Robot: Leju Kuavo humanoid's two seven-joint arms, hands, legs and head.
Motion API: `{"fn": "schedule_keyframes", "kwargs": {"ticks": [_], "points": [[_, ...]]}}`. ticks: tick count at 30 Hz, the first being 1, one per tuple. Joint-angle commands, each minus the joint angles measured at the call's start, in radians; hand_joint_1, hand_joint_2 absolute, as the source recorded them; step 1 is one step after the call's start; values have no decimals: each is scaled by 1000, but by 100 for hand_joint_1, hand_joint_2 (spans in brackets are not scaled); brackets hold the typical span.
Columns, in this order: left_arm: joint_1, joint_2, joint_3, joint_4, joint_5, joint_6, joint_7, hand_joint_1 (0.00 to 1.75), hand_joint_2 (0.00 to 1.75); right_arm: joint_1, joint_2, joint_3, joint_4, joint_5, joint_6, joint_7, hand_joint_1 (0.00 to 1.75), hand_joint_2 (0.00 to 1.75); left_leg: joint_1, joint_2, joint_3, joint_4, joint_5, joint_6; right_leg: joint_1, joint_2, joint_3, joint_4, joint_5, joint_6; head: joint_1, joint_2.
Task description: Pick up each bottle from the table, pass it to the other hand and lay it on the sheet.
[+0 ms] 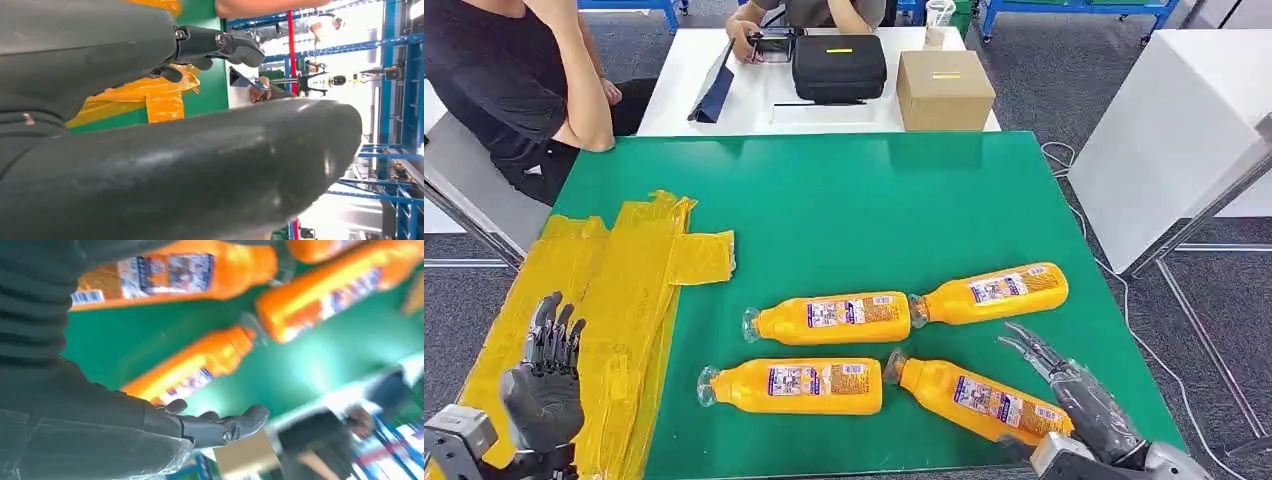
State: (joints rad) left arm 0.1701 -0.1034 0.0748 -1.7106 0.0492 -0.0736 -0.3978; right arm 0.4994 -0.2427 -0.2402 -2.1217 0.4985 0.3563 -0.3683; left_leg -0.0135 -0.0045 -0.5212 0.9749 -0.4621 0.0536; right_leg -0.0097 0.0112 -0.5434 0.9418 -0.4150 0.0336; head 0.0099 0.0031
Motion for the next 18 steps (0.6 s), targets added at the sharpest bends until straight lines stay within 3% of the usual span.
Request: {"fn": "schedule_keyframes", "kwargs": {"ticks": [1,2,3,8,10,11,12,13,18], "points": [[-13,-1,14,59,-11,16,-20,0,0,-62,160,-170,-106,-65,99,-119,0,0,0,0,0,0,0,-3,0,-1,0,0,0,-1,0,0],[-10,-1,18,55,-12,21,-22,0,0,-61,163,-146,-106,-32,105,-116,0,0,0,0,0,0,0,-4,0,-1,0,0,0,-1,0,0],[-6,0,21,51,-12,19,-21,0,0,-62,170,-126,-103,-10,95,-117,0,175,0,0,0,-1,0,-2,0,-1,0,0,0,-1,0,0],[40,-20,58,-7,-14,20,-16,0,0,-41,124,33,-69,229,-31,0,0,175,1,2,1,-1,-1,-5,1,1,0,0,-1,-2,0,0],[57,-30,69,-34,-16,18,-13,0,0,-19,80,106,-69,359,-73,65,0,175,1,2,0,0,-1,-3,1,2,1,-1,0,-1,0,0],[69,-42,84,-54,-22,17,-10,0,0,3,-1,188,-60,471,-105,149,0,175,1,4,0,0,-2,-4,1,3,0,0,0,-2,0,0],[75,-43,87,-63,-24,14,-8,0,0,8,-12,207,-54,477,-125,163,0,175,1,4,0,0,-2,-3,1,3,0,0,0,-1,0,0],[84,-52,98,-76,-27,10,-3,0,0,16,-103,282,-32,504,-159,244,0,175,1,4,0,1,-2,-4,1,3,0,0,-1,-1,0,0],[85,-57,105,-79,-29,3,-1,0,0,15,-153,318,-6,476,-214,277,0,175,1,2,-1,0,-1,-2,1,1,0,-1,0,-1,0,0]]}}
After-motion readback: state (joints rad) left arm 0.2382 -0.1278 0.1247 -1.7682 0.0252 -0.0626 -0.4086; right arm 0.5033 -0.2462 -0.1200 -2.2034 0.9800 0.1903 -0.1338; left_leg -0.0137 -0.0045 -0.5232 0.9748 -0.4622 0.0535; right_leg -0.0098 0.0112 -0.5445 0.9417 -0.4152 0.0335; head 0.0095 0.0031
